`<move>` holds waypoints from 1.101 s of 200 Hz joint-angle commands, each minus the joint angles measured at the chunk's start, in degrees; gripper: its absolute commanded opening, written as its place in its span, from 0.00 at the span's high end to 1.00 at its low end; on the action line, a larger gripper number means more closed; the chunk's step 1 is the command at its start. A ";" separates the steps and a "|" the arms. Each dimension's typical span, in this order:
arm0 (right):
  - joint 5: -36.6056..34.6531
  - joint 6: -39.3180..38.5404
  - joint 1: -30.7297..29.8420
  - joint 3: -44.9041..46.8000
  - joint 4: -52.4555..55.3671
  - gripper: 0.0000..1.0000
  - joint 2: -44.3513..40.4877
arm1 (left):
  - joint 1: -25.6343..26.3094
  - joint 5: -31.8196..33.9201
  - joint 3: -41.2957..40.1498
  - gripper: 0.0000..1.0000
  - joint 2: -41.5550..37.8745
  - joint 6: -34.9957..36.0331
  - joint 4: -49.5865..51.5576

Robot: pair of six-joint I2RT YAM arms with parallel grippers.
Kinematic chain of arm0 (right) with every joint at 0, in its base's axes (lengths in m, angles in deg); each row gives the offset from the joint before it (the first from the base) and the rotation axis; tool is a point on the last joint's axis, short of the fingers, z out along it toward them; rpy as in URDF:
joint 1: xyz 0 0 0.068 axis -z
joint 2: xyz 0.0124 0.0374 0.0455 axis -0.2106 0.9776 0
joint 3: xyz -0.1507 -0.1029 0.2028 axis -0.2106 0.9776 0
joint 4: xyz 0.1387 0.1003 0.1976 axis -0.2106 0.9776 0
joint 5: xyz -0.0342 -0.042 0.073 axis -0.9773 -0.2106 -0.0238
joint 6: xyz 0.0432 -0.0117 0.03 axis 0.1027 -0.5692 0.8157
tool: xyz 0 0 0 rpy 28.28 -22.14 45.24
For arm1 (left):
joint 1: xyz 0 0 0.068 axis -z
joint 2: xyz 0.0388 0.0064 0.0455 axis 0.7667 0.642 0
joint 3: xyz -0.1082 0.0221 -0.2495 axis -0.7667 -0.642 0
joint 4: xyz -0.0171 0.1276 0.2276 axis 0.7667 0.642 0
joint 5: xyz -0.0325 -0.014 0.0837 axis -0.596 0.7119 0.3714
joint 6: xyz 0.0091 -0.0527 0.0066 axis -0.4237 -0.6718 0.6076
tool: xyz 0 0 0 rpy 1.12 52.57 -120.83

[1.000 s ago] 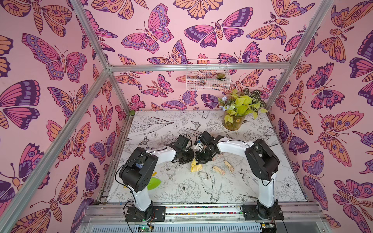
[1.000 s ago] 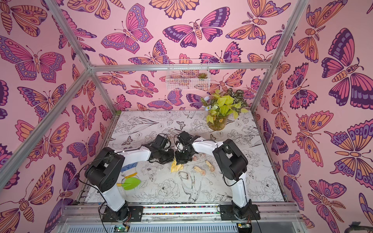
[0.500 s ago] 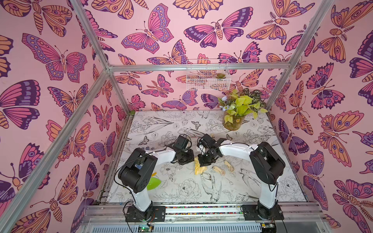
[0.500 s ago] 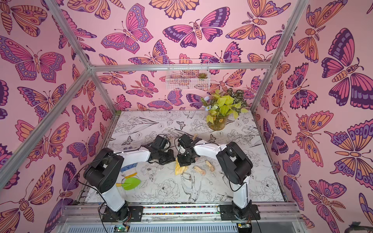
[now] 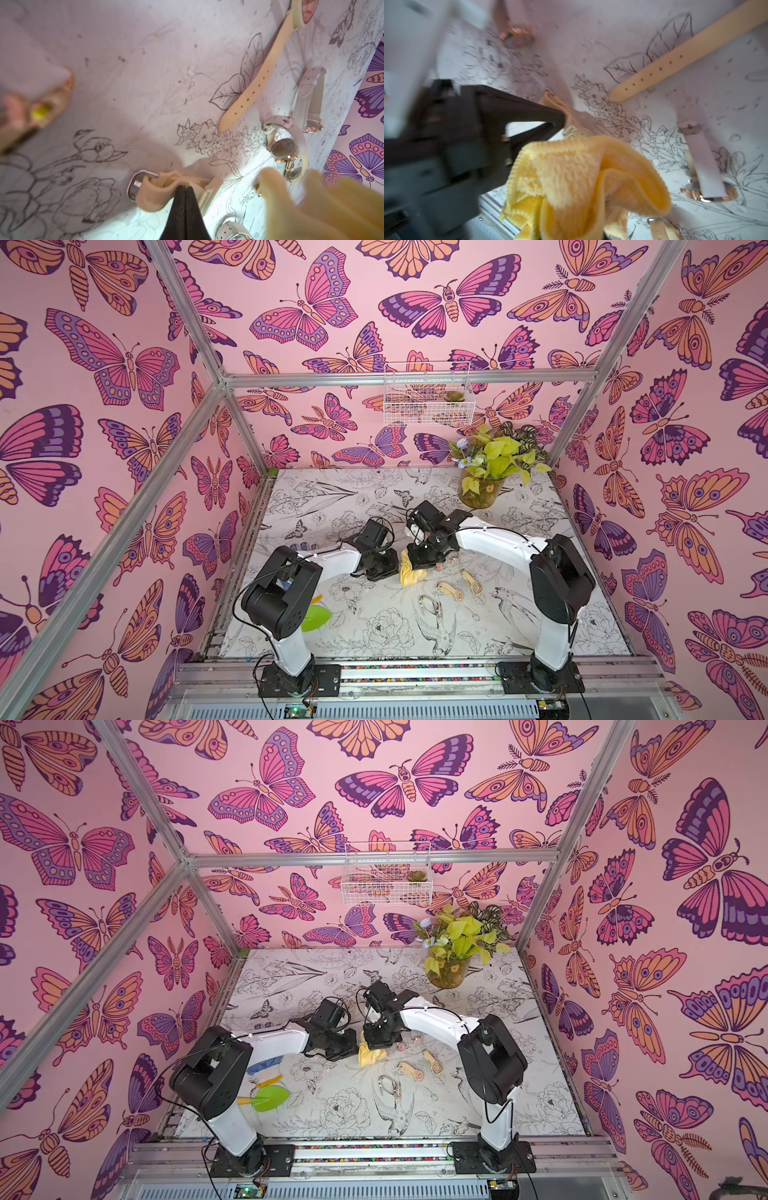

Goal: Wipe the watch dial
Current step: Wipe the dirt from the watch dial.

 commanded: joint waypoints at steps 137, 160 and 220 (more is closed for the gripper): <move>-2.57 -0.45 4.59 3.40 2.15 1.00 -10.48 | 1.20 4.41 10.63 0.96 -7.25 4.06 16.36; -2.99 -0.29 5.71 6.08 1.63 1.00 -12.04 | 1.73 4.13 12.53 0.82 -6.84 5.02 17.90; -4.04 0.20 9.75 13.50 0.31 1.00 -17.84 | 4.10 2.44 16.87 0.41 -2.67 7.67 18.70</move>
